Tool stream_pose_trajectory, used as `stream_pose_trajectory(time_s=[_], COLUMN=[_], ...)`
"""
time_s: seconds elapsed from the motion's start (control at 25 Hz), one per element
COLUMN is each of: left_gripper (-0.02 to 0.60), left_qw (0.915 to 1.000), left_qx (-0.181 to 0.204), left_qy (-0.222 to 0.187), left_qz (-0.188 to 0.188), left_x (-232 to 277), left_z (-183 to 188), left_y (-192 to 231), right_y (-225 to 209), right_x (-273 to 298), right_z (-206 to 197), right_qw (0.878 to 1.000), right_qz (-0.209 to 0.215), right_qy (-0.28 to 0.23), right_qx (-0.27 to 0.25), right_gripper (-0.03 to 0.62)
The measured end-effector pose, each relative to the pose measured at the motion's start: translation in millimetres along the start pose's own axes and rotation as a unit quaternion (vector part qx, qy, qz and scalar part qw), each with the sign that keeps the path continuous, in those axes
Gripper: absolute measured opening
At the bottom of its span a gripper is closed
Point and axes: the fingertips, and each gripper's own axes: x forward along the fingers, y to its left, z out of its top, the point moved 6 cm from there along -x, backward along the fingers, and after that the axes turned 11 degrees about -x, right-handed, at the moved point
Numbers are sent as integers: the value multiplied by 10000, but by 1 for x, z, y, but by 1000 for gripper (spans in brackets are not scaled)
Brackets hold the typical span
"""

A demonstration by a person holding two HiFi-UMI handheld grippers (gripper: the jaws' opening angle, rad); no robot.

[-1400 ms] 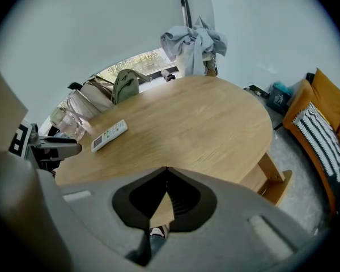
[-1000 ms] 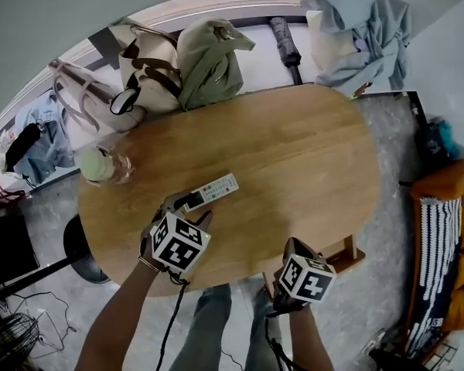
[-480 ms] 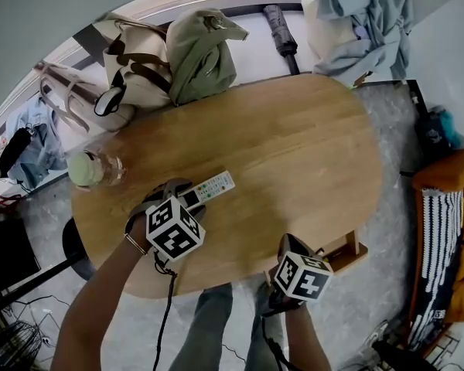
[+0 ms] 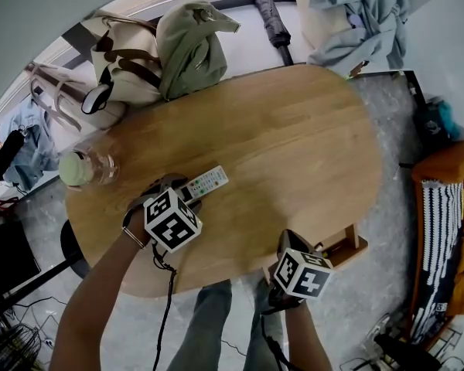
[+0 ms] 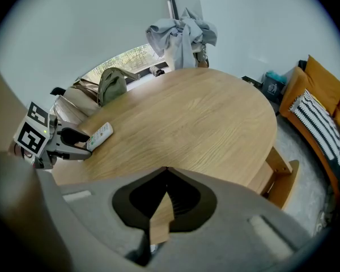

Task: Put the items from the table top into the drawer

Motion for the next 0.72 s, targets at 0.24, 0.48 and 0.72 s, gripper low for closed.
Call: stream_pose_trajectory(time_s=[0.24,0.48,0.72], left_gripper=[236,236,235], left_qw=[10000,9998,9994], left_qx=[65,108,229], left_qy=[71,129,239], left_qz=[-22,43,-95], left_x=[7,10,13], left_z=[4,6,8], left_y=[-2,-1,-1], right_y=[-3,-9,-12], right_x=[0,-1,-2], right_z=[-5,-8,-9], right_qw=[10000,10000,9999], right_qz=[11,5,9], right_qy=[20,6,-7], right_qx=[45,85,117], right_gripper=[5,5,5])
